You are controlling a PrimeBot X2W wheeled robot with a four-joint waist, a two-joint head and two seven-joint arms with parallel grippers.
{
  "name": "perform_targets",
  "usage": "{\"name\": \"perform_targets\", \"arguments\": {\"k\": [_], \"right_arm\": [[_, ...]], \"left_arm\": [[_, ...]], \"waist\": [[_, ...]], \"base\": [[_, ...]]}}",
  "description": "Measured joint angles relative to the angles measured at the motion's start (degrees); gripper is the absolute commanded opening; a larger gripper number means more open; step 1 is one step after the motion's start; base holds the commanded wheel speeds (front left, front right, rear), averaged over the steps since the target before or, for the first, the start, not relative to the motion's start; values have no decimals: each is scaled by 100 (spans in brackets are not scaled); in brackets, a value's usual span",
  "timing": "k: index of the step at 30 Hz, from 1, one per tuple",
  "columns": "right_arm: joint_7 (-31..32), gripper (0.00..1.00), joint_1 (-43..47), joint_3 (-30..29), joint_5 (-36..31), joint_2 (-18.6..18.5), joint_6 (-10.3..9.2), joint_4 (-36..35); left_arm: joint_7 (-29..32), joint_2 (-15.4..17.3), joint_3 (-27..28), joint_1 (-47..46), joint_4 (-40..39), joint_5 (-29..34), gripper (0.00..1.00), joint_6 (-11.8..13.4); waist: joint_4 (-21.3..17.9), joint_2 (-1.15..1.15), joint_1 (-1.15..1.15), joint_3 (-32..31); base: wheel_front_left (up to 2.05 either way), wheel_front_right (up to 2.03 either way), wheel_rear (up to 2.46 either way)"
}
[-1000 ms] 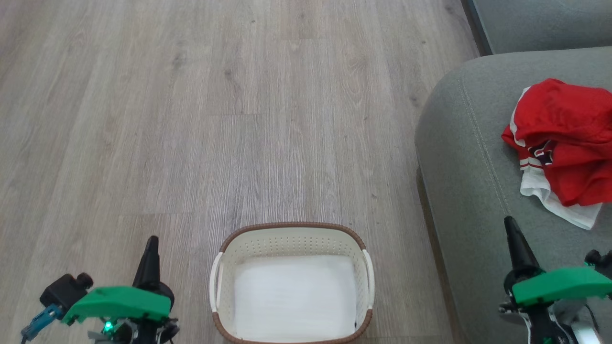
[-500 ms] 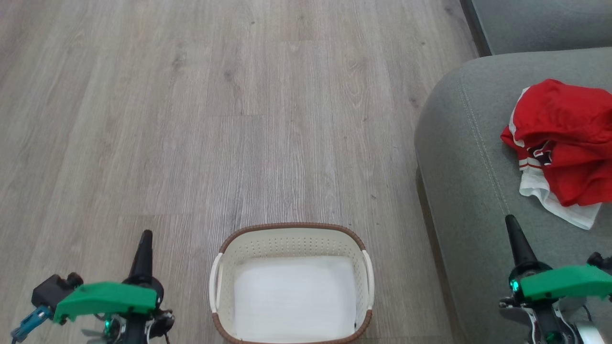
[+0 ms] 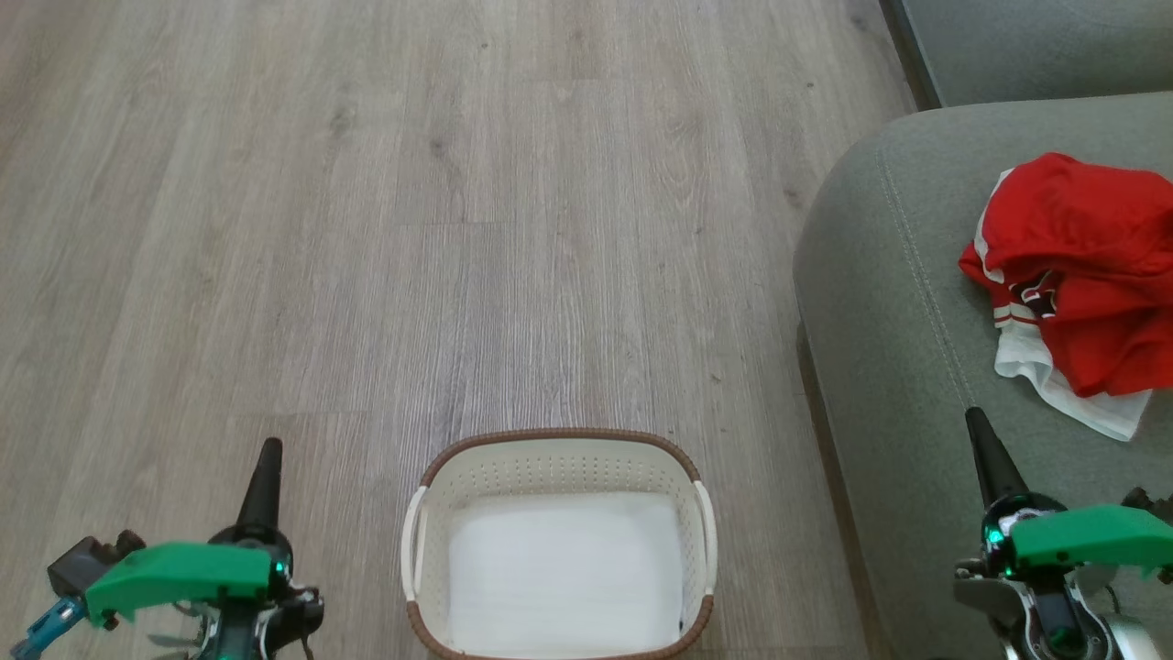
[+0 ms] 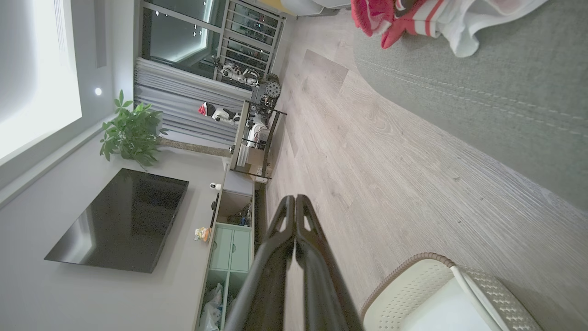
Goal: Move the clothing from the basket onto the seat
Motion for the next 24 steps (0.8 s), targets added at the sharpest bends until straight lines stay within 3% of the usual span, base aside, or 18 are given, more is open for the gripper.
{"name": "perform_targets", "arguments": {"k": [24], "right_arm": [[404,0,-211,-312,1310,210,0,142]], "left_arm": [[403,-18,268,-140,0,-1588,0,-168]], "waist": [[-13,0,0,-28]], "base": [[0,0,0]]}}
